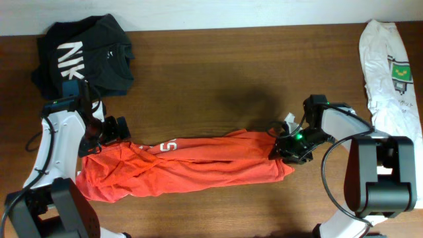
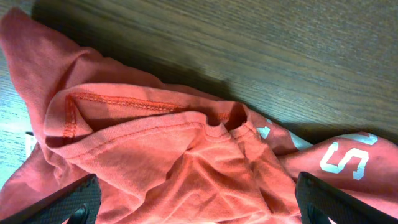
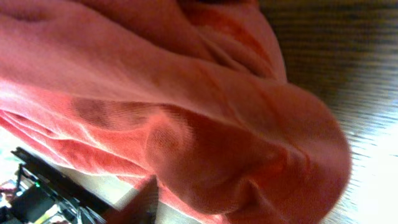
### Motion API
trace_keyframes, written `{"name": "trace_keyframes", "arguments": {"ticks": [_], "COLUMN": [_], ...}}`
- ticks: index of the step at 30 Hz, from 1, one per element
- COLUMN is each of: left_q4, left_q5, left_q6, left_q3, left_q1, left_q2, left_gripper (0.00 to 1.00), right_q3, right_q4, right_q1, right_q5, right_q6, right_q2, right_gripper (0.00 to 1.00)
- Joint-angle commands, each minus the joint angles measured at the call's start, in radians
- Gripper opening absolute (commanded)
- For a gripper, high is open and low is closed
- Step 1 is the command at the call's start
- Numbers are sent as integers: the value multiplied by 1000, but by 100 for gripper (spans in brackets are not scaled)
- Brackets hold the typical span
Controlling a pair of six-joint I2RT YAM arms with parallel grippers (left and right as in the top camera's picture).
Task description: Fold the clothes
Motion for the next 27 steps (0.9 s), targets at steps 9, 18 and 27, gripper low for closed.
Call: {"name": "trace_keyframes", "arguments": {"ticks": [9, 18, 27], "left_q4": [2, -2, -1], "left_q5": [14, 14, 14], "left_q6": [-3, -3, -2], "left_q3": [3, 3, 3], "left_q1": [0, 0, 0], "left_q2": [-4, -4, -4], "left_gripper": [99, 99, 99], "right_q3": [279, 270, 183], "right_q4": [-246, -222, 39], "right_q1": [-95, -98, -94], "right_q5": [329, 338, 176], "right_q6": [171, 153, 5], "right_q2": [-2, 0, 60], "right_gripper": [4, 99, 100]}}
